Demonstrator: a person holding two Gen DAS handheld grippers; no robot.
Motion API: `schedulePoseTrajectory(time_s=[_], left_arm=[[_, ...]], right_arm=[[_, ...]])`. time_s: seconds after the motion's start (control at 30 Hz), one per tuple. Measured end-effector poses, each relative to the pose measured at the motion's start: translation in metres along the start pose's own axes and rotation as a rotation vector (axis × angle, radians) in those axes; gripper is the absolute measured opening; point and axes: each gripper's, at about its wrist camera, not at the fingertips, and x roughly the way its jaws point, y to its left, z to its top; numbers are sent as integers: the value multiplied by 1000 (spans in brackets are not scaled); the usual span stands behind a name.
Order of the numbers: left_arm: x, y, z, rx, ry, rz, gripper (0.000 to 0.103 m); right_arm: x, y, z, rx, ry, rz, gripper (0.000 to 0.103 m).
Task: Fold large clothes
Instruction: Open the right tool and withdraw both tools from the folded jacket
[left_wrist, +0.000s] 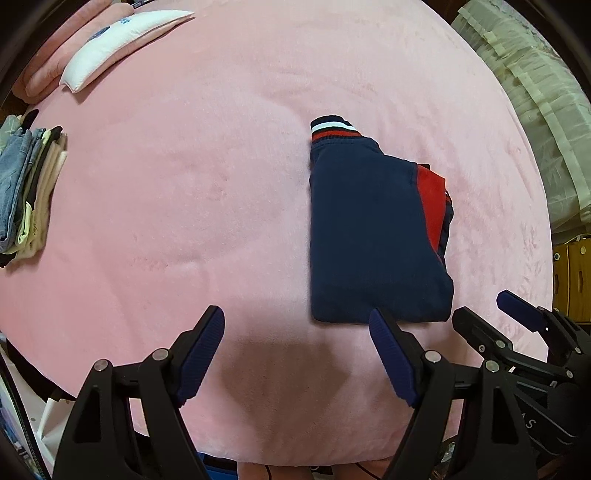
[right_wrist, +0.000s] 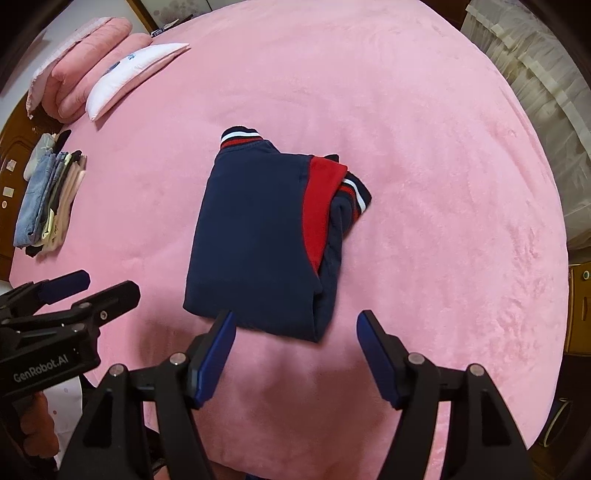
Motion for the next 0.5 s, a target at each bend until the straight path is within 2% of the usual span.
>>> schedulePoseTrajectory(time_s=[0.33, 0.4, 0.5], left_arm=[[17, 1, 2, -11, 36, 10, 79], [24, 1, 3, -17, 50, 2, 79], [39, 6, 5, -47, 74, -50, 79]], right_arm=[[9, -6, 2, 12, 32, 11, 68], [15, -10, 3, 29, 50, 21, 68], [32, -23, 3, 81, 102, 69, 69]])
